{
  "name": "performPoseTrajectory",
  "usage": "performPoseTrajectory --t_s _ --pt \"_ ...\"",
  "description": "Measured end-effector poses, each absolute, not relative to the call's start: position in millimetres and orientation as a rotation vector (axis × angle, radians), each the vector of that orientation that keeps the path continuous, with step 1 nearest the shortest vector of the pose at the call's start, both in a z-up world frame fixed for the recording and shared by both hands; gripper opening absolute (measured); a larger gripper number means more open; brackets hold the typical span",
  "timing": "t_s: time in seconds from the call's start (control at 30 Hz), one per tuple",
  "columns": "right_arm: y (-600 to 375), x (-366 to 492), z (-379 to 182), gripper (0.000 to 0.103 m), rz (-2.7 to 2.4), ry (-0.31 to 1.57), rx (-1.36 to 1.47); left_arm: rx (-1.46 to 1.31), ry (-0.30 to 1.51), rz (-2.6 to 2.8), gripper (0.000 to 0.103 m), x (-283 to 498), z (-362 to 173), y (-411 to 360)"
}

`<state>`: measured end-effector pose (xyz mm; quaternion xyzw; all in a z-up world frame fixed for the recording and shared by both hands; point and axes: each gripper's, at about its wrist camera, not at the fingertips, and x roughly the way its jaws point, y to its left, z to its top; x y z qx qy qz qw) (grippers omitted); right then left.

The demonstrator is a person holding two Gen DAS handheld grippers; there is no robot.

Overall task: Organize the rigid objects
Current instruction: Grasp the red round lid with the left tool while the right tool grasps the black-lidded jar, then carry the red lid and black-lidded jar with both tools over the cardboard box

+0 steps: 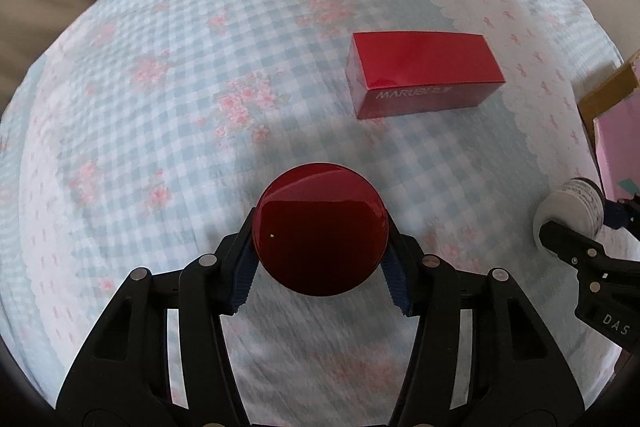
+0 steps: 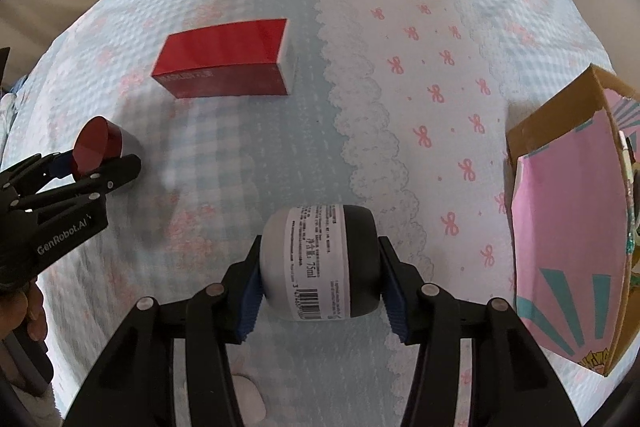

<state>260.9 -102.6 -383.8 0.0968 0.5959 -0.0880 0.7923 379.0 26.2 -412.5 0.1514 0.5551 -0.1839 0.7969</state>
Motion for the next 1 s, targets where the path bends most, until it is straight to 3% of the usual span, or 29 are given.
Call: performPoseTrajectory --t_s 0.3,0.7,1.0 --pt "-93.4 228.3 -339.6 0.048 -0.150 1.207 0.221 0.311 1.132 -0.395 0.051 341.9 -351.5 32.6" --pt "-94.5 159.7 -204.7 0.048 -0.163 1.144 0.245 0.205 1.068 -0.448 0.051 254.5 -211.1 26.2" --pt "-141.7 104.0 -144.6 0.048 -0.199 1.098 0.269 0.175 1.036 -0.463 0.051 204.4 -158.6 -8.2"
